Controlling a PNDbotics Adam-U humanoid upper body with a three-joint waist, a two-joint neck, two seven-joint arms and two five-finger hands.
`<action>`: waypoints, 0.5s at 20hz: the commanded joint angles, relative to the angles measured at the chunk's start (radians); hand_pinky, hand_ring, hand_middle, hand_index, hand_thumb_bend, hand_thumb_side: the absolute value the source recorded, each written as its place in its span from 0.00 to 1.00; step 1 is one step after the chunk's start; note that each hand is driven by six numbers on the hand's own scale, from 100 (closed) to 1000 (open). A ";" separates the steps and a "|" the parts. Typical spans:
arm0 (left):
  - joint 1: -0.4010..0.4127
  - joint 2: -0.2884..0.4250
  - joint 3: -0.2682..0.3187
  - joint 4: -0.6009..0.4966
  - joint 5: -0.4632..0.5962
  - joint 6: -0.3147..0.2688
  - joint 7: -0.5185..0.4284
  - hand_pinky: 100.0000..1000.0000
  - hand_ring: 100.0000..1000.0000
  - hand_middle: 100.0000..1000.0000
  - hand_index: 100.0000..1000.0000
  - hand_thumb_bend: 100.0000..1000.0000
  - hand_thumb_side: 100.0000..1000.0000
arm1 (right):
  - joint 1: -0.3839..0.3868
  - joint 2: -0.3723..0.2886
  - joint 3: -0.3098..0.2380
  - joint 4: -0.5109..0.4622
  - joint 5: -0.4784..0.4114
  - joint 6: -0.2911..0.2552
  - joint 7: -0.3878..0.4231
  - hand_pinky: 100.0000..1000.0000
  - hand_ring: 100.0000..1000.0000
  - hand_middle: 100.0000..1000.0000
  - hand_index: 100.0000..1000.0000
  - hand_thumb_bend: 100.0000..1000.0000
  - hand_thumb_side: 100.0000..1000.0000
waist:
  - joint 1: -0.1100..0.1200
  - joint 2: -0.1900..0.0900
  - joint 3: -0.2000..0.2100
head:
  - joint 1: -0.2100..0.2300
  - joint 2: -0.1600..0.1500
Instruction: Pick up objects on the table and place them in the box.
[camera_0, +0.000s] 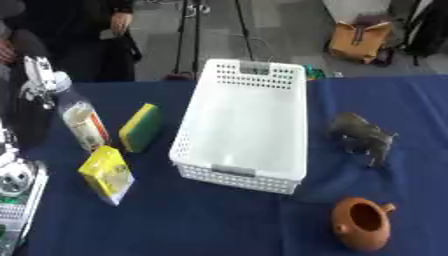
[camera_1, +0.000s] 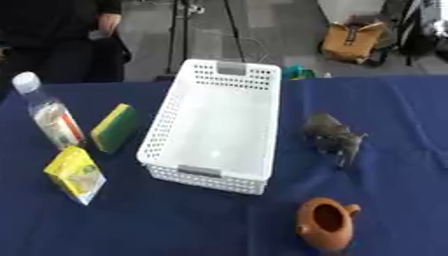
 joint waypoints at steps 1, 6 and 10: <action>-0.002 0.035 0.012 -0.017 -0.017 0.012 -0.003 0.98 0.96 0.72 0.88 0.00 0.86 | -0.013 -0.034 -0.001 0.006 0.025 -0.006 0.007 0.86 0.91 0.87 0.91 0.02 1.00 | -0.003 -0.020 0.000 | -0.004 0.019; 0.031 0.069 0.005 -0.017 -0.049 0.020 -0.061 1.00 1.00 0.78 0.92 0.00 0.93 | -0.005 -0.074 0.013 0.037 0.019 -0.041 0.076 0.82 0.91 0.86 0.93 0.17 1.00 | -0.003 -0.011 -0.005 | 0.010 0.031; 0.040 0.083 0.007 -0.017 -0.067 0.020 -0.096 1.00 1.00 0.81 0.94 0.00 0.92 | -0.007 -0.092 0.017 0.052 0.024 -0.056 0.102 0.83 0.91 0.87 0.94 0.14 1.00 | -0.004 -0.008 -0.008 | 0.011 0.013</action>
